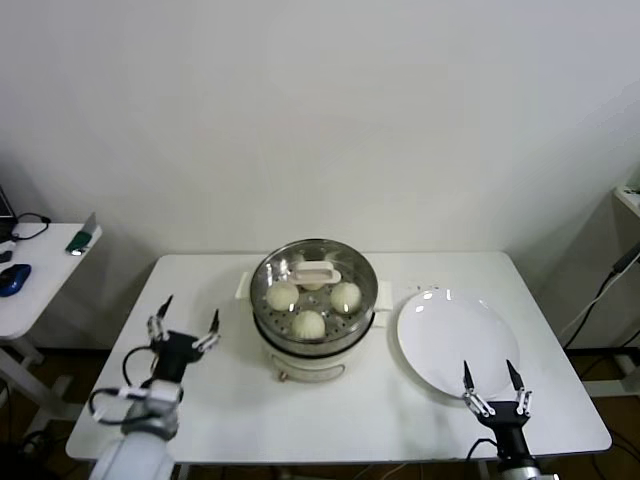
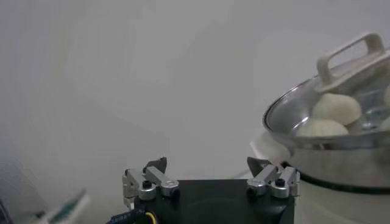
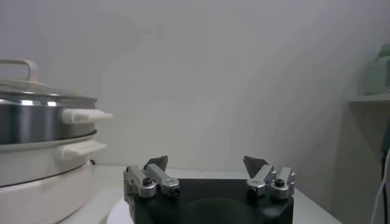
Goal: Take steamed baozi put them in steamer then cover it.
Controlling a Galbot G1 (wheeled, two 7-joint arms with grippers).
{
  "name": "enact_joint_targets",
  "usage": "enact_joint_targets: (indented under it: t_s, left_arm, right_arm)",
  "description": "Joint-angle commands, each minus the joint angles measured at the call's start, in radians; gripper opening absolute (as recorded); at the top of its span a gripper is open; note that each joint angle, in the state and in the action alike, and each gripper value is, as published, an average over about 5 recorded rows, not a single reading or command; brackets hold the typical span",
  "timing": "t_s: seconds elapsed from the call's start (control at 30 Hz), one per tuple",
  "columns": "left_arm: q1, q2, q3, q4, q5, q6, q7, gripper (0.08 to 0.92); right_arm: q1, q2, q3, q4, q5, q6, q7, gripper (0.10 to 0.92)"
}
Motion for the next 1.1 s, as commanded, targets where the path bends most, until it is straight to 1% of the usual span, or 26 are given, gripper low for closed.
enact_joint_targets:
  t_s: [0.03,0.23,0.5,1.1]
  left_arm:
    - [0.19,-0.014,-0.111,0.236,-0.331,-0.594,-0.011,0.823]
    - [0.205,-0.042,-0.091,0.283,-0.318,-0.608,-0.025,0.823]
    - [0.199,-0.047,-0.085,0.301,-0.303,-0.601,-0.022,0.823]
    - [0.196,-0.047,-0.07,0.28,-0.31,-0.571,-0.006,0.823]
  right_arm:
    - [0.005,-0.002,-0.008,-0.007,0.009,0.002,0.003,0.823]
    - [0.008,-0.001,-0.015,-0.013,0.016,-0.01,-0.009,0.823]
    - [0.005,0.0,-0.025,-0.015,0.047,-0.023,-0.028,0.823]
    - [0.002,0.002,-0.025,-0.017,0.043,-0.021,-0.032,0.823]
